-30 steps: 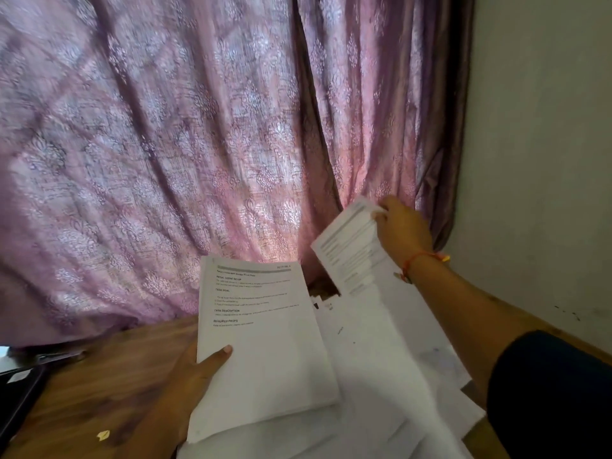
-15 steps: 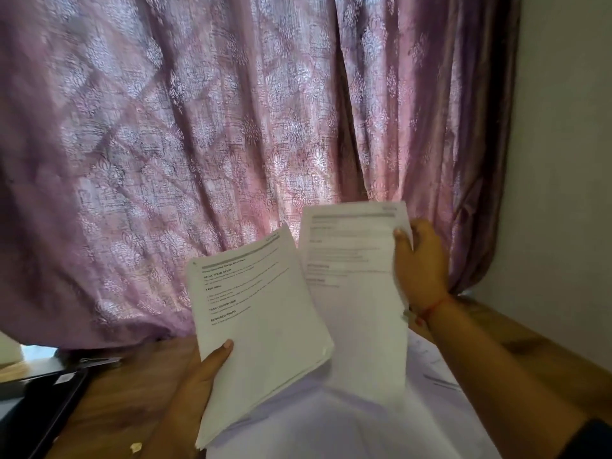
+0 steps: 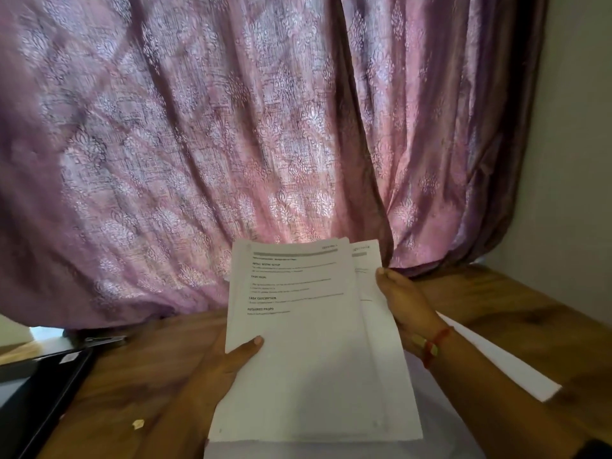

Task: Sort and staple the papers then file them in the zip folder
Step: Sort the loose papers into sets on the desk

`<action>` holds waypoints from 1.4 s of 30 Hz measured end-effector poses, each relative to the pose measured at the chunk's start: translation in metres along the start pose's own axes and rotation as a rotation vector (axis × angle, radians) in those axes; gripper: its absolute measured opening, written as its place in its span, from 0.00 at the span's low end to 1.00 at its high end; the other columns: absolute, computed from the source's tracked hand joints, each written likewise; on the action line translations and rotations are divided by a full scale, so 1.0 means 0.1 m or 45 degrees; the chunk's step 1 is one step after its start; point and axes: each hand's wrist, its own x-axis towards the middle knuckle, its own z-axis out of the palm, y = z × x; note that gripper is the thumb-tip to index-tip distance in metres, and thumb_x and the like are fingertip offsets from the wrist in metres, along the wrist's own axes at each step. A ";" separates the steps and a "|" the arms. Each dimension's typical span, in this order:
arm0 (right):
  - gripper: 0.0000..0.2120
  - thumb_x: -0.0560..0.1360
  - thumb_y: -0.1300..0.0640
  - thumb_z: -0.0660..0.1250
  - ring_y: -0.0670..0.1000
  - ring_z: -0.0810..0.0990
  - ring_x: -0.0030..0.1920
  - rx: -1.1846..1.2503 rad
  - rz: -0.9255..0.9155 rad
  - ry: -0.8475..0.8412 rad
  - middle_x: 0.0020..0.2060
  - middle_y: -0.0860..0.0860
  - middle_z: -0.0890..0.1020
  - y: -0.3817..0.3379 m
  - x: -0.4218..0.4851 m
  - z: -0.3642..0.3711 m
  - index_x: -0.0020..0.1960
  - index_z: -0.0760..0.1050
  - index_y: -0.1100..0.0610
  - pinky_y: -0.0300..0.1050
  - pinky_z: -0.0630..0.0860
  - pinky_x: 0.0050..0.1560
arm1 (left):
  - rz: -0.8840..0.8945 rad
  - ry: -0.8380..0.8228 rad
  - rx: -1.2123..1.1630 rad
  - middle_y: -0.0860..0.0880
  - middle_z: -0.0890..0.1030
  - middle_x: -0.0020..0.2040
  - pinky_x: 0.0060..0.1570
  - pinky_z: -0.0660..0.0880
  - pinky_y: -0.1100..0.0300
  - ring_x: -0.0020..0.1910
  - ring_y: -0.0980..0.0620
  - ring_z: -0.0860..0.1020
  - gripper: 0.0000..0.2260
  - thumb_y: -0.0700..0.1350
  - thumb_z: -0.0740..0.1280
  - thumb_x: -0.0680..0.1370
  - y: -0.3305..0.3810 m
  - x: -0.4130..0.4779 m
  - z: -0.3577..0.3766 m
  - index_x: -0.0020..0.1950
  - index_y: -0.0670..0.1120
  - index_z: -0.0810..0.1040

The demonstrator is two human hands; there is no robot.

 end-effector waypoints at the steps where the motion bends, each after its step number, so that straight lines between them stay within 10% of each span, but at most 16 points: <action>1: 0.14 0.82 0.50 0.61 0.60 0.83 0.55 0.039 0.023 -0.033 0.54 0.57 0.84 0.00 -0.01 0.01 0.60 0.80 0.57 0.64 0.76 0.61 | 0.002 0.000 0.049 0.43 0.85 0.59 0.52 0.82 0.46 0.56 0.40 0.84 0.41 0.57 0.86 0.57 0.00 0.01 0.02 0.67 0.47 0.78; 5: 0.22 0.78 0.42 0.61 0.58 0.83 0.55 0.183 0.106 -0.178 0.54 0.56 0.84 -0.04 -0.09 0.07 0.60 0.80 0.56 0.55 0.78 0.59 | 0.049 0.016 0.090 0.45 0.85 0.58 0.47 0.84 0.51 0.55 0.42 0.85 0.47 0.61 0.86 0.50 -0.04 0.04 0.06 0.66 0.48 0.78; 12: 0.16 0.82 0.51 0.61 0.53 0.81 0.60 -0.212 0.167 -0.574 0.61 0.48 0.82 0.10 -0.27 0.10 0.69 0.73 0.49 0.58 0.77 0.62 | 0.061 0.099 0.021 0.43 0.86 0.55 0.51 0.82 0.46 0.53 0.40 0.85 0.17 0.40 0.73 0.73 -0.02 -0.02 0.11 0.63 0.44 0.80; 16: 0.16 0.82 0.58 0.62 0.43 0.79 0.57 -0.474 -0.072 -0.371 0.61 0.41 0.79 0.13 -0.32 0.24 0.68 0.70 0.47 0.33 0.78 0.48 | 0.085 0.068 0.047 0.44 0.86 0.57 0.55 0.81 0.45 0.54 0.42 0.85 0.19 0.44 0.76 0.72 0.01 -0.03 0.14 0.63 0.46 0.81; 25: 0.16 0.81 0.58 0.63 0.40 0.77 0.62 -0.343 -0.646 -0.222 0.61 0.42 0.79 -0.16 -0.39 0.34 0.66 0.69 0.45 0.40 0.75 0.61 | 0.274 0.070 0.028 0.45 0.84 0.61 0.56 0.81 0.50 0.60 0.43 0.83 0.23 0.46 0.76 0.73 0.11 0.02 0.09 0.67 0.46 0.77; 35: 0.09 0.77 0.48 0.65 0.34 0.79 0.54 -0.455 -0.540 -0.161 0.53 0.32 0.79 0.12 -0.37 0.32 0.56 0.70 0.38 0.36 0.79 0.53 | 0.233 0.114 0.219 0.53 0.87 0.54 0.44 0.81 0.64 0.51 0.53 0.85 0.11 0.42 0.68 0.79 -0.03 -0.02 0.18 0.61 0.51 0.79; 42: 0.08 0.78 0.49 0.63 0.32 0.78 0.54 -0.452 -0.603 -0.112 0.50 0.29 0.79 0.06 -0.40 0.35 0.56 0.71 0.39 0.26 0.74 0.48 | 0.255 0.091 0.174 0.51 0.85 0.58 0.57 0.79 0.51 0.58 0.50 0.84 0.15 0.46 0.68 0.78 0.01 -0.03 0.17 0.65 0.51 0.78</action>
